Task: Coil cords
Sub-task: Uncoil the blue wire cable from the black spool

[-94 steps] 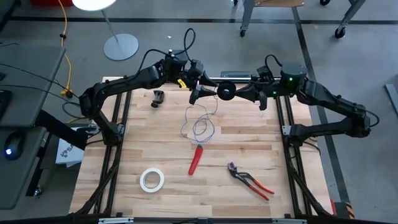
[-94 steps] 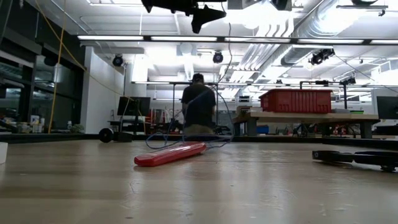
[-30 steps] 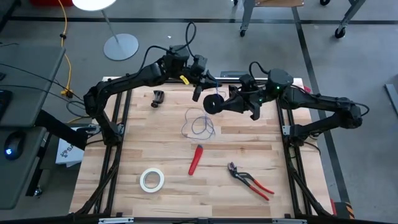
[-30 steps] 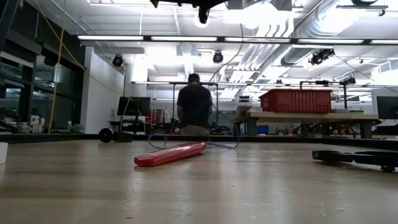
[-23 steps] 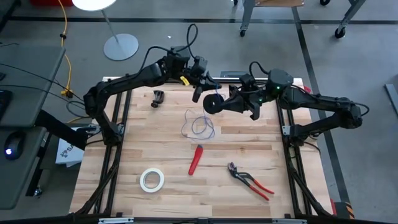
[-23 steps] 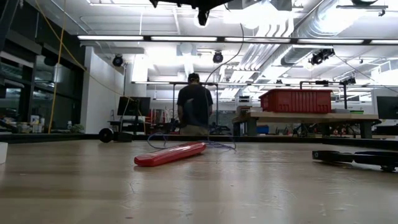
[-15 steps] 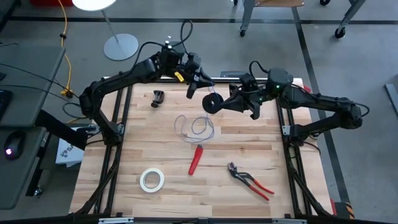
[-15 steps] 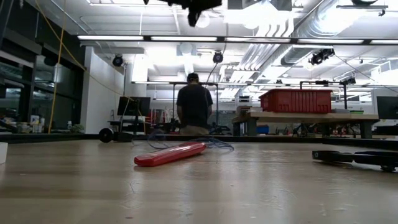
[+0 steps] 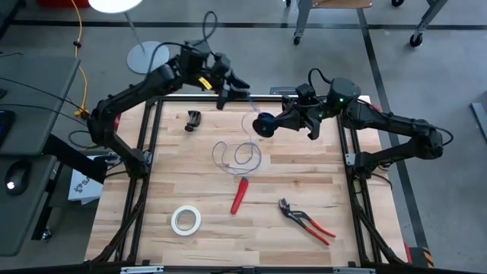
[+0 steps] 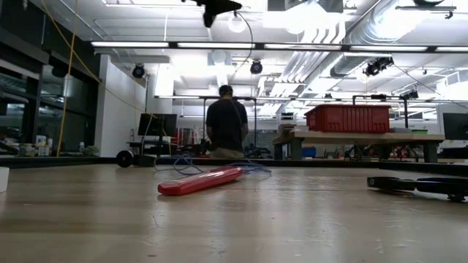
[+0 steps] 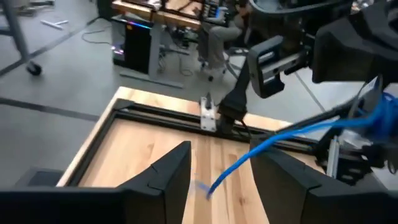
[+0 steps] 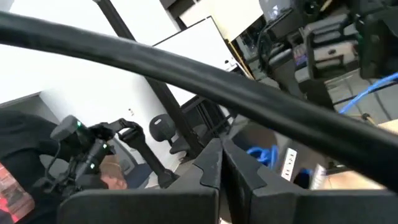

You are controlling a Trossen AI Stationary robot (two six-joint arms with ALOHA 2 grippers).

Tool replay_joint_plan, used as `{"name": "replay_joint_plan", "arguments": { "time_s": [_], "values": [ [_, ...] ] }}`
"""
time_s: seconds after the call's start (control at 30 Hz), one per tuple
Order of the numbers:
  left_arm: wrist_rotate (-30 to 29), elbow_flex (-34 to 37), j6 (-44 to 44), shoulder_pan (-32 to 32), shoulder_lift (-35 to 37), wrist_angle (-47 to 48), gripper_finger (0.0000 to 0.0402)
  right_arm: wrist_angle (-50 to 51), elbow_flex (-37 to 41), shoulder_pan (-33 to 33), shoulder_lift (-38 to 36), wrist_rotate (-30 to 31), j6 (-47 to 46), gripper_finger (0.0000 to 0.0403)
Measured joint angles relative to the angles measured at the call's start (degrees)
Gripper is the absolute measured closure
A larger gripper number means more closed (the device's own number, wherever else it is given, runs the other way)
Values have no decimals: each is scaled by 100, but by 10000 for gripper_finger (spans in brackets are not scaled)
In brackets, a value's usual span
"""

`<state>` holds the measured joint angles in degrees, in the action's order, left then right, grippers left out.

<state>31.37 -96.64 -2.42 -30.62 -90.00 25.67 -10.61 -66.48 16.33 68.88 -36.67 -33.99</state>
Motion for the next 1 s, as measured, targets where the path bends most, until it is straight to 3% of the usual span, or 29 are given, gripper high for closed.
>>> {"name": "replay_joint_plan", "arguments": {
  "time_s": [0.27, 0.4, 0.57, 0.73, 0.87, 1.0],
  "values": [
    [-14, 2, 29, -398, 490, 564, 233, 47, 0, 157, -2, -64, 112, 403],
    [-43, 2, 470, -424, 632, 819, 233, 463, 0, 244, -7, -83, 290, 403],
    [-57, 125, 698, -408, 641, 1483, 233, 1688, 0, 363, -7, 35, 620, 403],
    [-20, 669, 685, -209, 639, 1548, 233, 3833, 0, 434, -5, 907, 1191, 403],
    [327, 1519, 248, 75, 648, 613, 233, 5831, 0, 410, -4, 2084, 1535, 403],
    [695, 2706, -1043, 355, 714, -1467, 234, 7140, 195, 349, -1, 2846, 1588, 403]
  ]
}}
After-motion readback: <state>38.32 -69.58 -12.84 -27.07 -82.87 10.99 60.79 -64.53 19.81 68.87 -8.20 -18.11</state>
